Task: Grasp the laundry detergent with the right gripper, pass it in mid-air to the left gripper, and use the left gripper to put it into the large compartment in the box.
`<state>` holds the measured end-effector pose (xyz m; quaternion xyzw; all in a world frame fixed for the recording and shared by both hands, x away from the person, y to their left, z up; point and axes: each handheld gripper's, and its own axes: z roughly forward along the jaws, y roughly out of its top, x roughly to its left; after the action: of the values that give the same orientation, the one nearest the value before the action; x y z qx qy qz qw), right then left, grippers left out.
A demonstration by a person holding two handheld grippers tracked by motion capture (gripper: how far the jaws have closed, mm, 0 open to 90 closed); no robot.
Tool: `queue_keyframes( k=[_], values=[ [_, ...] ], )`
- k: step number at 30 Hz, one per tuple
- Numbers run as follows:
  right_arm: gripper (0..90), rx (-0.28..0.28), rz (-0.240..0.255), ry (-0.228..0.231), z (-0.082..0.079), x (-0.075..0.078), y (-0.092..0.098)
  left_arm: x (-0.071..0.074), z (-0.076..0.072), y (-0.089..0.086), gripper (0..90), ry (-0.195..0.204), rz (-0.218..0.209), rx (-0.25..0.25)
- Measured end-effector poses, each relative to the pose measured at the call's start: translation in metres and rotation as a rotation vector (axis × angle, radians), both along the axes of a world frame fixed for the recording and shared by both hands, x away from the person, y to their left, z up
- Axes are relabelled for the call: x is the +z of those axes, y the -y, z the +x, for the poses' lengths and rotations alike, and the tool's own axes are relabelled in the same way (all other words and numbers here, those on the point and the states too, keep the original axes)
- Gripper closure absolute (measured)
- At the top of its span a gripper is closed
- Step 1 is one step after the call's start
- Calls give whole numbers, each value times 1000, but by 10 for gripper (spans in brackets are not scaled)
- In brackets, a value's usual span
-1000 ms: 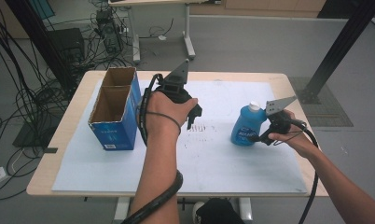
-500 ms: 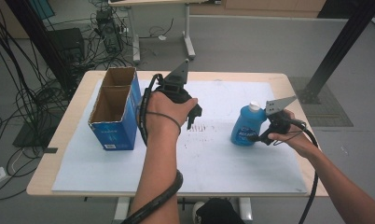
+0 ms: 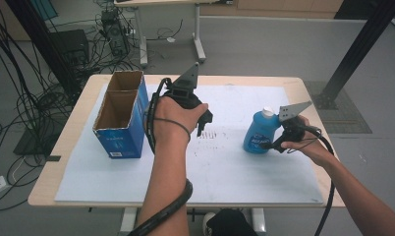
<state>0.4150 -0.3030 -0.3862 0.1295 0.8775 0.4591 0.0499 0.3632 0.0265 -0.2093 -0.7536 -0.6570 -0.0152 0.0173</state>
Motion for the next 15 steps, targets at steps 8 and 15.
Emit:
queue_keyframes(
  k=[8,15],
  values=[
    [22,0,4,4,0,0,1,-1,0,1,55,-4,0,-1],
    [22,-3,3,3,0,0,0,1,0,2,54,-1,0,-2]
  ],
)
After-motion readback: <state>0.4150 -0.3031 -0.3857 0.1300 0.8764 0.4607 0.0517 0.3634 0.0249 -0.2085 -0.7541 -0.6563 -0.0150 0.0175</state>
